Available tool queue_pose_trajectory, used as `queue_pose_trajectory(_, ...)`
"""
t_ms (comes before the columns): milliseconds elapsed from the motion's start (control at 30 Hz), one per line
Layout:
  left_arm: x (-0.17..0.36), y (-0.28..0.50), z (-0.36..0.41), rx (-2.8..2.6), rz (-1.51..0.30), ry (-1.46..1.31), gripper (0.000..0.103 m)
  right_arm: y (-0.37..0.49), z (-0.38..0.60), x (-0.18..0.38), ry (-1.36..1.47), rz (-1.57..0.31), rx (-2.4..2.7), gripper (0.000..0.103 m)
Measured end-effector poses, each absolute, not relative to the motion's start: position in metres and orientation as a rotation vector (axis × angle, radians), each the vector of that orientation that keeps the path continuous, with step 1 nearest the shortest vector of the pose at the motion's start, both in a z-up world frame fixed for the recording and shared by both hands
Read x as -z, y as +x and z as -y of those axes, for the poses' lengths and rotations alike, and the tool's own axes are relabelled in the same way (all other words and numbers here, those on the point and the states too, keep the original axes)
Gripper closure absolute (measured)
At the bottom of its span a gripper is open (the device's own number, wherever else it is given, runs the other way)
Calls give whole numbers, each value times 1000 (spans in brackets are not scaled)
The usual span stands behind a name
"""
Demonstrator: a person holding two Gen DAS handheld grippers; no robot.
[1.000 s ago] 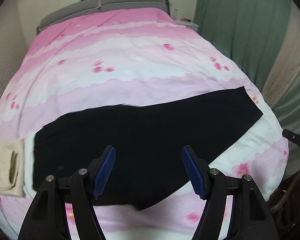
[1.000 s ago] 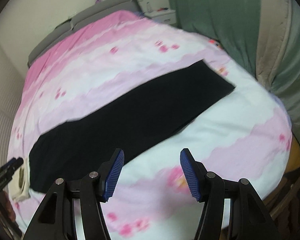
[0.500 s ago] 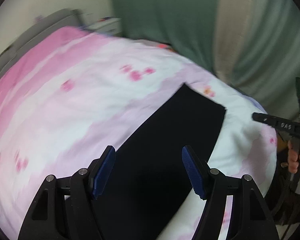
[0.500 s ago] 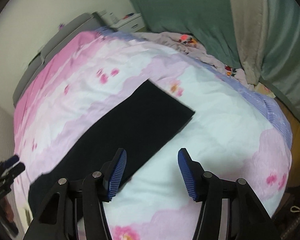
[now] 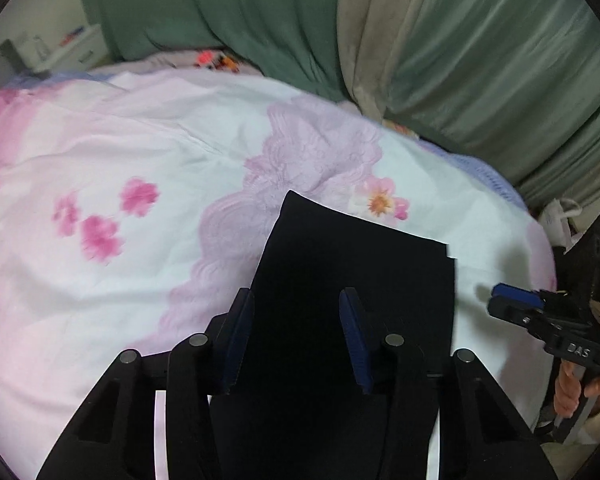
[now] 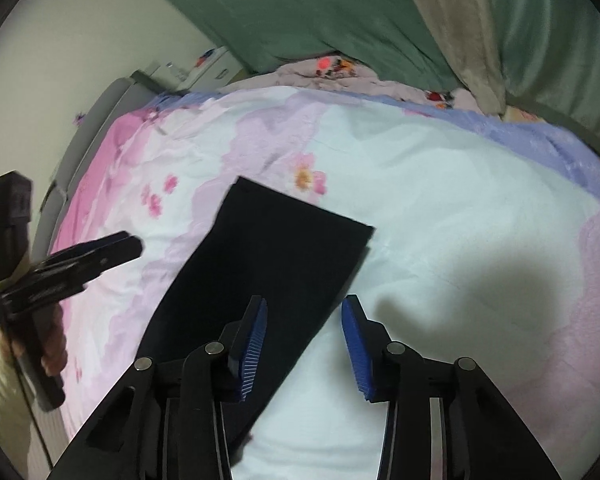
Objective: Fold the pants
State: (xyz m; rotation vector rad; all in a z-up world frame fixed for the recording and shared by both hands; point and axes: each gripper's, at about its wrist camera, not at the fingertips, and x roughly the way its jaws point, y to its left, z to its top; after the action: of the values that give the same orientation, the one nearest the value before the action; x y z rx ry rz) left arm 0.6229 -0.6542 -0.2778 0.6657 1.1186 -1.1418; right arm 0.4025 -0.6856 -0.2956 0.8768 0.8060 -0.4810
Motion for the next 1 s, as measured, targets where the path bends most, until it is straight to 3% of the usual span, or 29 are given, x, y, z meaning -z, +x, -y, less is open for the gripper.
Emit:
queue_pose_trajectory(367, 324, 646, 702, 1165, -1186, 692, 61, 407, 706, 340, 1016, -796, 530, 69)
queue_pose_trajectory(567, 323, 647, 698, 1190, -1207, 668, 74, 417, 713, 348, 1031, -792, 529, 75)
queue_pose_trajectory(633, 316, 646, 693, 1206, -1188, 648, 74, 418, 715, 346, 1026, -790, 535, 81)
queue_pose_trajectory(1000, 326, 656, 704, 1202, -1228, 656, 74, 422, 718, 345, 1015, -780, 539, 83)
